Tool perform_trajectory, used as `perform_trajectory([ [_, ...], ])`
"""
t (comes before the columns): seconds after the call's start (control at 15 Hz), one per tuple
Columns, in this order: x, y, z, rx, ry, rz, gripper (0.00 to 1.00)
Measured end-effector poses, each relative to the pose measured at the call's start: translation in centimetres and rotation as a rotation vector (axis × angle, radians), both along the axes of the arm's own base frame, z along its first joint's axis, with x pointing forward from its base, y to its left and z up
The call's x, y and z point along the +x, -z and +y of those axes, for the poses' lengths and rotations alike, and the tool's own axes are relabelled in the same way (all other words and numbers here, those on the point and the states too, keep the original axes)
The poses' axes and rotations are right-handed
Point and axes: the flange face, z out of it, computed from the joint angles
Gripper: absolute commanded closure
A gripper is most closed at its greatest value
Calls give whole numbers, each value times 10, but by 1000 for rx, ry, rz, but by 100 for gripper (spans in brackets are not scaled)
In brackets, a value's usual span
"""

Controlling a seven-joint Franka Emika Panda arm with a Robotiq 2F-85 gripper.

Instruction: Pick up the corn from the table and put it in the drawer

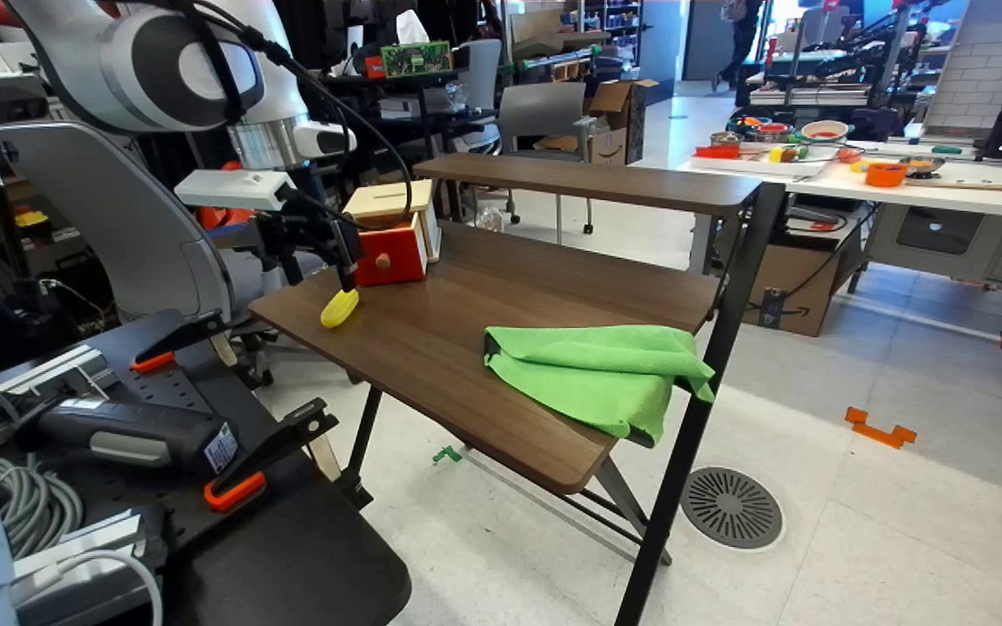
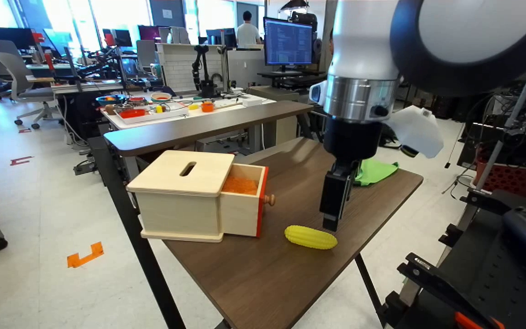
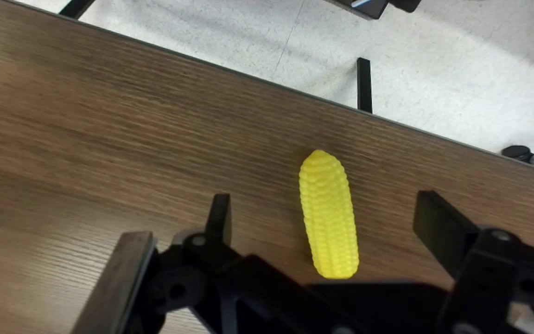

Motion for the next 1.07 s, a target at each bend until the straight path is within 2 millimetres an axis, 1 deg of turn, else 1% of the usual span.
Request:
perform_trajectory([
  [0.2,7,19,13,-5,5,13,0],
  [0.4,16,33,21,-9,32,15,0],
  [0.47,18,37,24,-8,41,16,2],
  [0.53,20,40,25,-8,48,18,26],
  [0.6,21,44,27,-8,53,19,27],
  [0.67,22,47,29,-8,57,21,31],
  [0.87,26,53,31,-9,71,22,57],
  [1.07,33,52,25,-20,102,8,79],
])
